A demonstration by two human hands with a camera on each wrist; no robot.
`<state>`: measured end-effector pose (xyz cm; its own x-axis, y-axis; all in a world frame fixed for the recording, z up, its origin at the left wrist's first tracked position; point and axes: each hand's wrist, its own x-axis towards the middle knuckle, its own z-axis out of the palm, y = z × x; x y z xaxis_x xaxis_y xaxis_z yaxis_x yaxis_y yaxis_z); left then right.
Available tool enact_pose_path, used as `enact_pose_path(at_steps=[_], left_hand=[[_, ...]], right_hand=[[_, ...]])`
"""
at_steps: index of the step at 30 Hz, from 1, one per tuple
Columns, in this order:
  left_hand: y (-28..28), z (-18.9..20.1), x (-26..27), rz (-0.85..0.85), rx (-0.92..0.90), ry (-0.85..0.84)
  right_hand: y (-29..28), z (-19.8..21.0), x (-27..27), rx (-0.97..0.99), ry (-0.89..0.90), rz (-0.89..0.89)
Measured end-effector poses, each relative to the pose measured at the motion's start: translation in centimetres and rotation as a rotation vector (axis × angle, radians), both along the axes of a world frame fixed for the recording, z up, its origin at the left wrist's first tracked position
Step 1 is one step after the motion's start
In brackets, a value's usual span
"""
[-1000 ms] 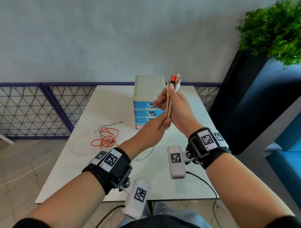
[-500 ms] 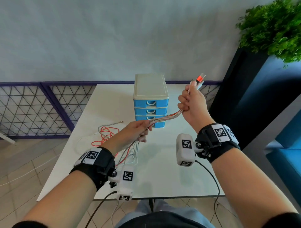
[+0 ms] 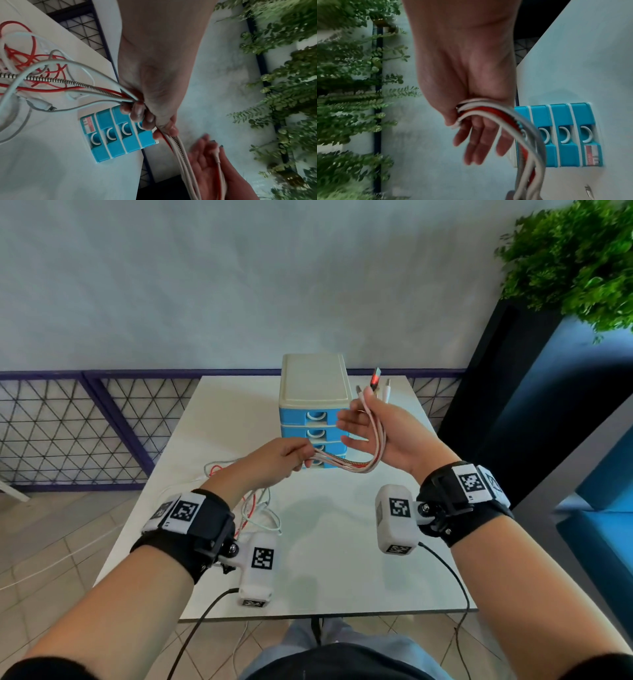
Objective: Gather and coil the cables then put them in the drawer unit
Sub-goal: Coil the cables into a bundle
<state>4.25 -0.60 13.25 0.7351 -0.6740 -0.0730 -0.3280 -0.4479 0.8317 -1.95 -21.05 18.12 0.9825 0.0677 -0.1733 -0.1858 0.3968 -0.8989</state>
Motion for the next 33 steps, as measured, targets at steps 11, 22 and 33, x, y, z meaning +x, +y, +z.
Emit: enact_pose_path(at_steps=[11, 22, 33], left_hand=[[-1.5, 2.1, -0.6, 0.033, 0.045, -0.399], [-1.3, 2.4, -0.9, 0.150, 0.001, -0.285], [0.1, 1.9, -0.8, 0.056, -0.011, 0.369]], right_hand=[[1.8, -1.4, -1.1, -0.407, 0.124, 0.198], [3.9, -2.6, -1.2, -0.316, 0.140, 0.347], [3.9, -2.7, -1.0, -0.228, 0.206, 0.371]])
